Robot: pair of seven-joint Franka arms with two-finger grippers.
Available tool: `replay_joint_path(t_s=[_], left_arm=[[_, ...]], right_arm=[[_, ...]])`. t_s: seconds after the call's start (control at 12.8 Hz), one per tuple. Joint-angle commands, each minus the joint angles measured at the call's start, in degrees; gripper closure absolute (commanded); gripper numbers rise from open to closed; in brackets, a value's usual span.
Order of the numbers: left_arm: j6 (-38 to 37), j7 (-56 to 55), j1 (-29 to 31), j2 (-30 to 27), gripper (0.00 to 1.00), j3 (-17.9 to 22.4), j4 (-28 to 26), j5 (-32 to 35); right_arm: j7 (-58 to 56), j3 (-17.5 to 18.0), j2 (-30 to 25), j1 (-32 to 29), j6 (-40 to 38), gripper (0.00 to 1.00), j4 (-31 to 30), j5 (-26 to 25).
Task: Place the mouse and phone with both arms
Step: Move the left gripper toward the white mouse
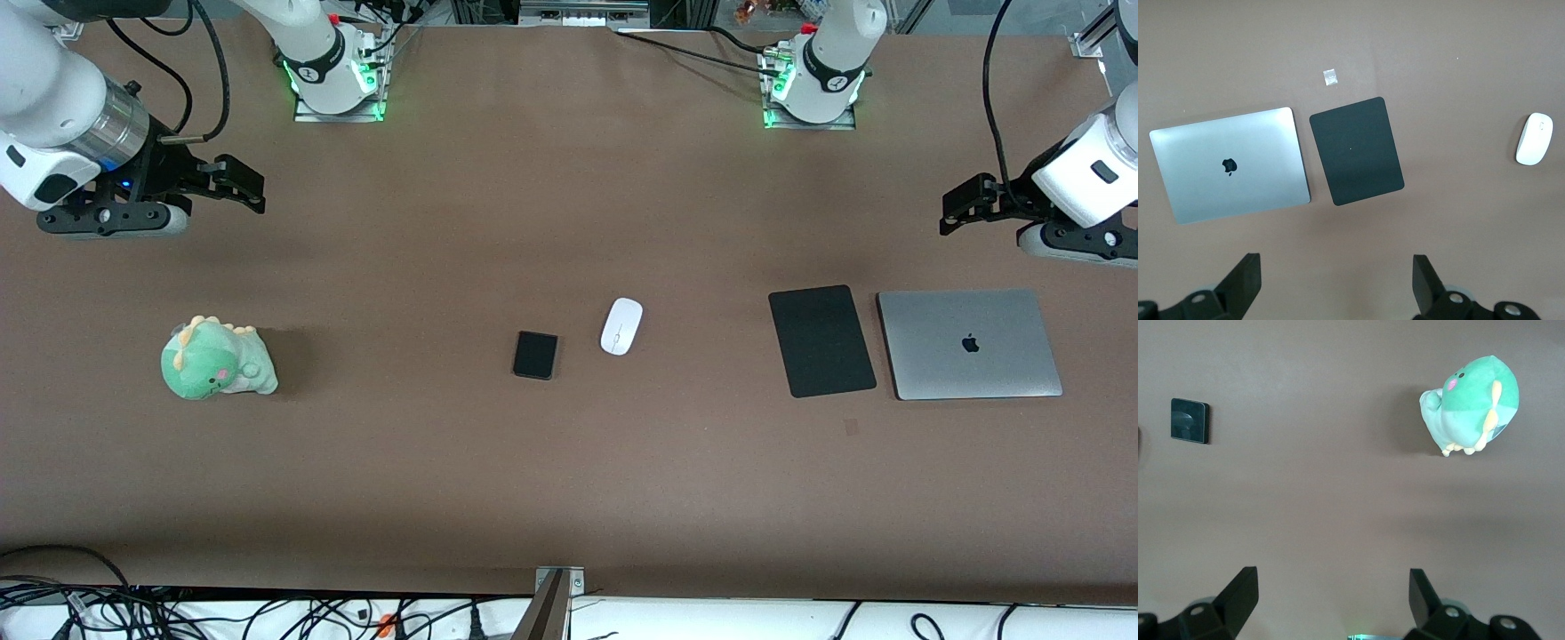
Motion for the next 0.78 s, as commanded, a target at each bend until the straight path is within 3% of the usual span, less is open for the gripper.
replay_joint_path(t_s=[0.0, 0.39, 0.7], left_arm=[[-1.5, 0.3, -0.2, 0.7, 0.00, 0.1, 1.9, -1.0], [-3.9, 0.4, -0.1, 0.9, 0.00, 0.2, 1.9, -2.2], [-7.2, 2.4, -2.7, 6.9, 0.00, -2.2, 1.8, -2.2]], right_arm=[[-1.1, 0.9, -1.0, -0.1, -0.6, 0.00, 0.7, -0.8], [-1.2, 1.0, -0.6, -0.1, -0.5, 0.00, 1.5, -0.7], [-1.9, 0.9, -0.6, -0.1, -0.5, 0.00, 1.5, -0.9]])
